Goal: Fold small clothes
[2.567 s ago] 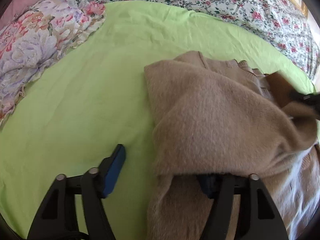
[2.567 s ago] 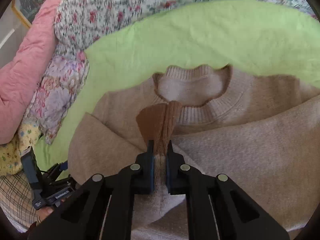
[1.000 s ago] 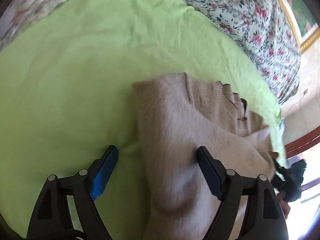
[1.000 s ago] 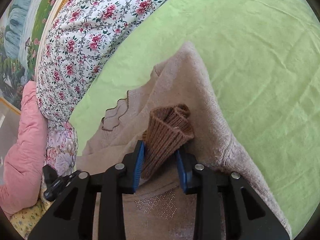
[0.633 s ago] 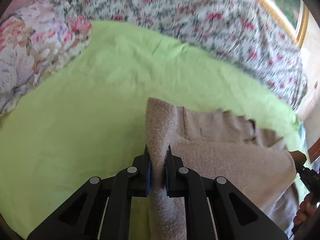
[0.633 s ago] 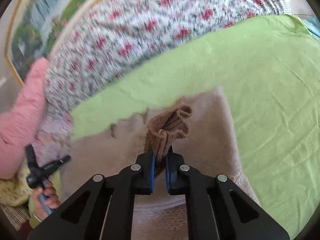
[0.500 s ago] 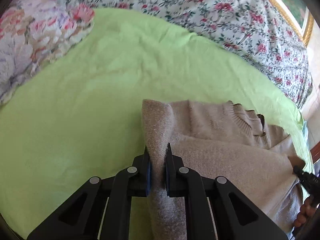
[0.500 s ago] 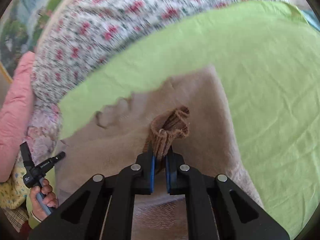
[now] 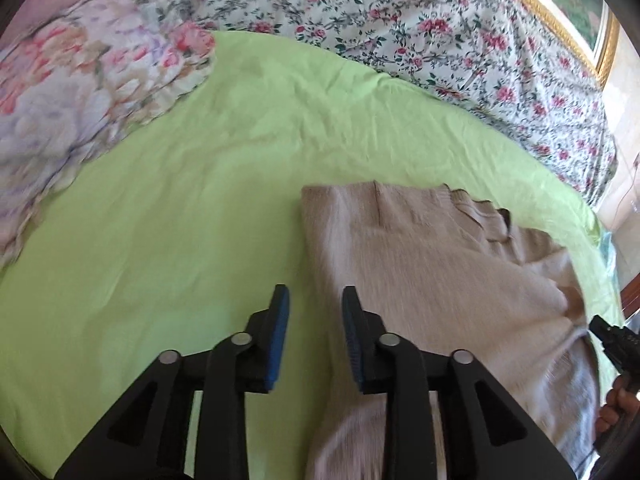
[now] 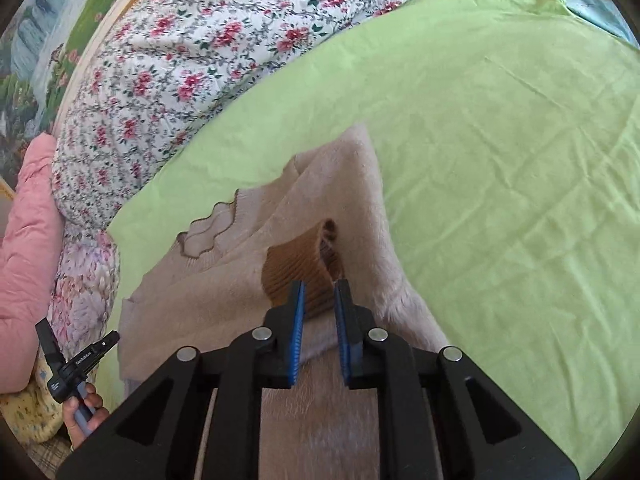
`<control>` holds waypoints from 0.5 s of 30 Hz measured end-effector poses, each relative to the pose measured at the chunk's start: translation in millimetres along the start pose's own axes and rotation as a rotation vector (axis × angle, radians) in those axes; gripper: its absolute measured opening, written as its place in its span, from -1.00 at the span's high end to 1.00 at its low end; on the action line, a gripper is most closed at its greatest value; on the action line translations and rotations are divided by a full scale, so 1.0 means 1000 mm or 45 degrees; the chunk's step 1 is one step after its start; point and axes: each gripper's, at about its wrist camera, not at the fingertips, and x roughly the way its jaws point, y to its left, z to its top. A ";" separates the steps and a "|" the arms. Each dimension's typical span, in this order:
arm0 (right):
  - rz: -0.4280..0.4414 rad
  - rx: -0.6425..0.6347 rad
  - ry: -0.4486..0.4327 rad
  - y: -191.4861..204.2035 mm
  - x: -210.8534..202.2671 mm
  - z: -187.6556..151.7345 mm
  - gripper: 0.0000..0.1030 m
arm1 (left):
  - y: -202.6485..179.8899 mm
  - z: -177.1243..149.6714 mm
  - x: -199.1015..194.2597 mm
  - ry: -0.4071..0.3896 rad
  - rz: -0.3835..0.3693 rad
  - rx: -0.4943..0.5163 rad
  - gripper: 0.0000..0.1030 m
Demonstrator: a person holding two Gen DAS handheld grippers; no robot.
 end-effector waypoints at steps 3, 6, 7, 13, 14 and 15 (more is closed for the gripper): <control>0.027 -0.034 0.015 0.006 -0.014 -0.012 0.47 | 0.006 -0.025 -0.022 0.029 -0.053 -0.035 0.38; 0.039 -0.078 0.028 0.013 -0.031 -0.028 0.23 | 0.008 -0.052 -0.037 0.054 -0.076 -0.048 0.37; 0.044 -0.090 0.034 0.016 -0.035 -0.032 0.23 | 0.007 -0.061 -0.041 0.067 -0.076 -0.045 0.37; 0.059 -0.172 0.073 0.030 -0.063 -0.065 0.23 | 0.002 -0.114 -0.063 0.143 -0.124 -0.047 0.37; 0.062 -0.188 0.078 0.031 -0.068 -0.071 0.22 | 0.001 -0.123 -0.069 0.148 -0.132 -0.051 0.35; 0.064 -0.198 0.080 0.031 -0.071 -0.075 0.21 | 0.000 -0.131 -0.073 0.152 -0.138 -0.052 0.30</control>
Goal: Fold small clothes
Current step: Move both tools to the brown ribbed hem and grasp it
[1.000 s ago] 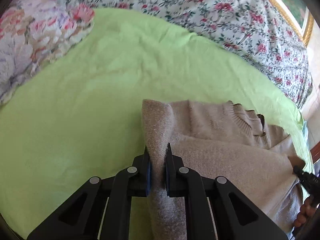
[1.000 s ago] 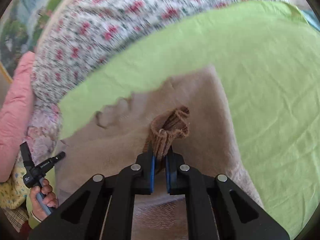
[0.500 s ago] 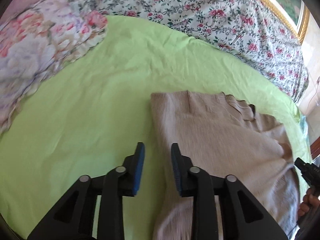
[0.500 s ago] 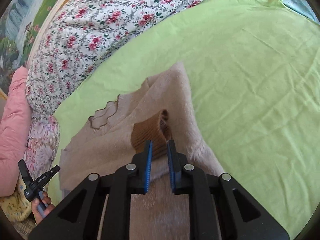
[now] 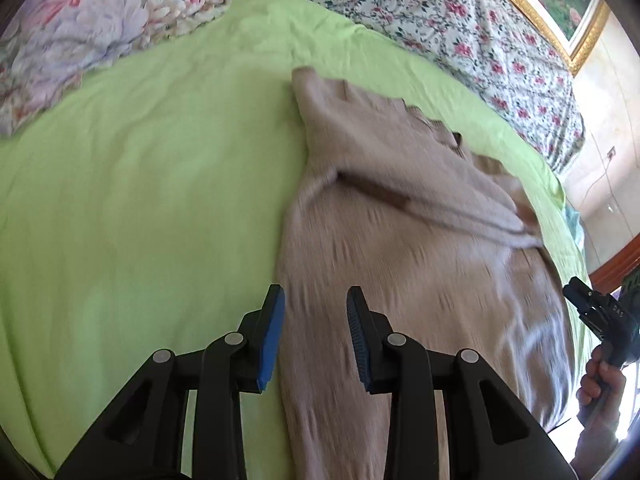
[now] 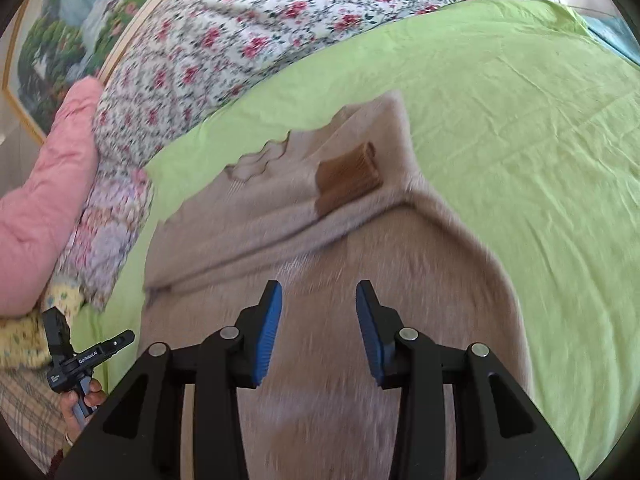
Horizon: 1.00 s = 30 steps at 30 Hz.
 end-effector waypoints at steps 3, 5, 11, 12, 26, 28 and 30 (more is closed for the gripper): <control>0.002 -0.026 0.008 0.003 -0.011 -0.016 0.17 | -0.006 -0.023 -0.010 0.009 -0.003 0.023 0.25; 0.008 -0.042 0.015 0.003 -0.019 -0.026 0.12 | -0.008 -0.036 -0.018 0.015 0.000 0.040 0.24; 0.054 -0.095 0.039 -0.003 -0.042 -0.051 0.05 | -0.006 -0.074 -0.045 0.043 -0.016 0.037 0.10; 0.059 -0.105 0.042 -0.005 -0.046 -0.054 0.04 | -0.004 -0.082 -0.051 0.047 -0.015 0.032 0.10; 0.138 -0.196 0.072 -0.046 -0.105 -0.087 0.02 | 0.007 -0.163 -0.065 0.194 -0.190 -0.009 0.07; 0.140 -0.180 0.076 -0.055 -0.111 -0.092 0.02 | 0.003 -0.169 -0.063 0.190 -0.185 0.009 0.04; 0.141 -0.169 0.085 -0.063 -0.115 -0.097 0.02 | -0.001 -0.171 -0.063 0.187 -0.203 0.023 -0.03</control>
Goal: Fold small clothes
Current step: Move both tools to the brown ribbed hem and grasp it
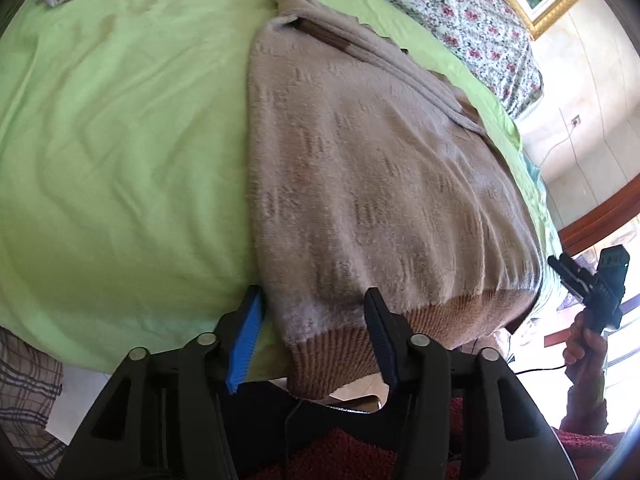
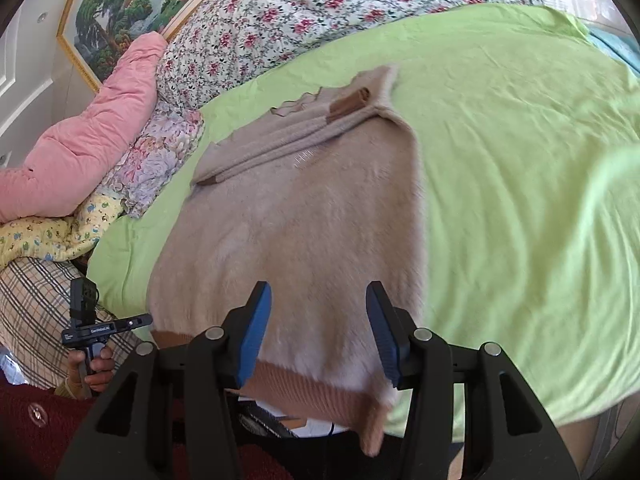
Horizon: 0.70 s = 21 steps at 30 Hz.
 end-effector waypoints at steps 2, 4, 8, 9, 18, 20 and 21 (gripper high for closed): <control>0.009 0.007 0.032 -0.007 -0.002 -0.008 0.01 | -0.003 0.000 0.000 0.001 -0.032 0.023 -0.03; 0.007 0.000 0.076 -0.012 -0.001 -0.017 0.01 | -0.004 0.000 0.001 -0.001 -0.069 0.056 0.09; 0.017 -0.029 0.132 -0.019 0.002 -0.033 0.01 | -0.001 0.002 0.004 0.024 -0.125 0.070 0.12; 0.029 -0.023 0.151 -0.022 0.004 -0.036 0.01 | 0.000 0.002 0.005 0.037 -0.146 0.074 0.12; 0.121 -0.028 0.197 -0.029 0.018 -0.042 -0.01 | -0.001 0.002 0.013 0.100 -0.229 0.126 -0.03; 0.109 -0.079 0.206 -0.023 0.020 -0.042 -0.02 | -0.006 0.001 0.013 0.097 -0.225 0.159 -0.01; 0.096 -0.105 0.210 -0.021 0.021 -0.042 0.00 | -0.007 0.000 0.013 0.092 -0.212 0.175 0.19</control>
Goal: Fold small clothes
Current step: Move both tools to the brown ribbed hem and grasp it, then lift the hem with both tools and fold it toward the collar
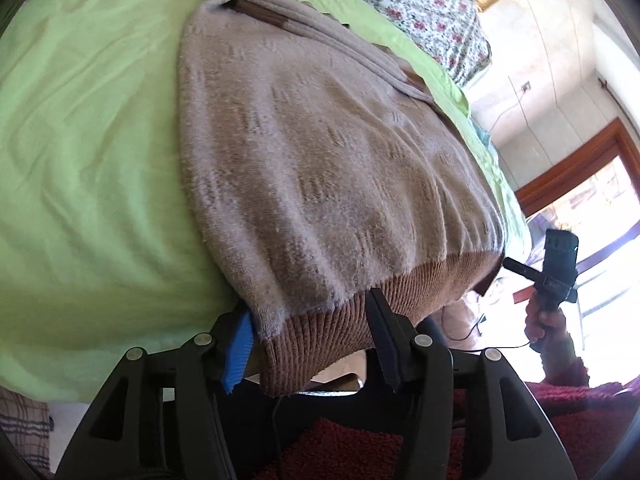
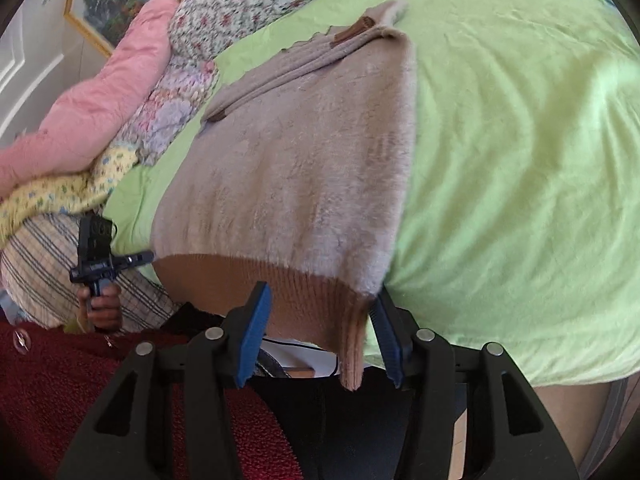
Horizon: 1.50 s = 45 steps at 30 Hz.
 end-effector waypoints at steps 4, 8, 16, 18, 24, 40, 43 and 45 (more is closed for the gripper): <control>-0.041 -0.014 0.029 0.000 0.005 -0.001 0.74 | 0.000 -0.002 0.003 0.012 0.019 0.008 0.69; 0.035 -0.008 0.004 0.003 0.002 0.005 0.82 | -0.005 -0.003 -0.006 -0.007 0.007 0.036 0.84; 0.335 0.076 -0.225 0.007 -0.027 0.040 0.83 | -0.022 0.019 -0.044 -0.171 -0.093 0.059 0.89; 0.371 0.085 -0.279 0.010 -0.031 0.052 0.83 | -0.024 0.032 -0.059 -0.251 -0.118 0.055 0.90; 0.406 0.086 -0.434 0.016 -0.036 0.107 0.83 | -0.028 0.088 -0.087 -0.460 -0.173 0.039 0.90; 0.215 0.335 -0.620 -0.036 0.024 0.278 0.84 | 0.013 0.282 -0.045 -0.636 -0.044 -0.079 0.91; 0.164 0.350 -0.592 -0.044 0.046 0.305 0.84 | 0.026 0.309 -0.027 -0.625 -0.020 -0.103 0.91; 0.137 0.377 -0.570 -0.054 0.063 0.320 0.85 | 0.037 0.324 -0.013 -0.612 0.006 -0.125 0.91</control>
